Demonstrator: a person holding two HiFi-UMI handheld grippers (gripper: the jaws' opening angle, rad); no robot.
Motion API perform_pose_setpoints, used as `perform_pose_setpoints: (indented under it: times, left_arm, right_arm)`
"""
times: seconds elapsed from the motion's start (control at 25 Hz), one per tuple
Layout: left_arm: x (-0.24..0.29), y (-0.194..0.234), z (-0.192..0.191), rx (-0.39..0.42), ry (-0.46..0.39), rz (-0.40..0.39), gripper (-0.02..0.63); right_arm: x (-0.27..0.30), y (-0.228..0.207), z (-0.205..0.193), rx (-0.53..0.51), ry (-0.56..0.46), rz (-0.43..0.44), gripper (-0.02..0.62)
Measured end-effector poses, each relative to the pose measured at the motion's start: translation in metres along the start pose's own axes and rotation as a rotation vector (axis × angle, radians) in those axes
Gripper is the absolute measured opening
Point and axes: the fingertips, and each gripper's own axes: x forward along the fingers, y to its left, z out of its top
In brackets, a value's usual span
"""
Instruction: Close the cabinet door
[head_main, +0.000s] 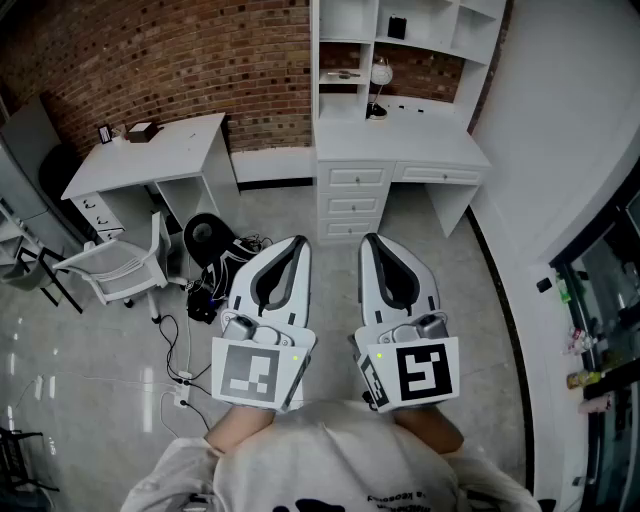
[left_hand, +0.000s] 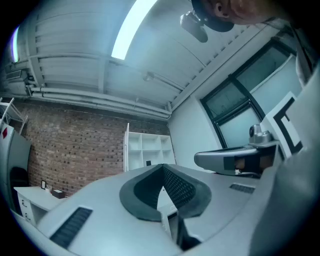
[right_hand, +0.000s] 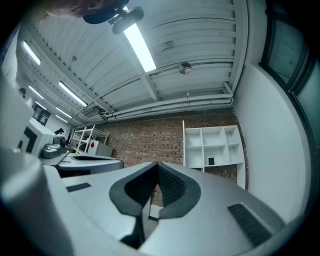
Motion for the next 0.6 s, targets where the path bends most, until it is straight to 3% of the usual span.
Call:
perform_pose_setpoints:
  times: [0.6]
  left_arm:
    - [0.020, -0.012, -0.012, 0.003, -0.004, 0.015, 0.008]
  right_arm:
    - [0.004, -0.025, -0.017, 0.027, -0.004, 0.012, 0.017]
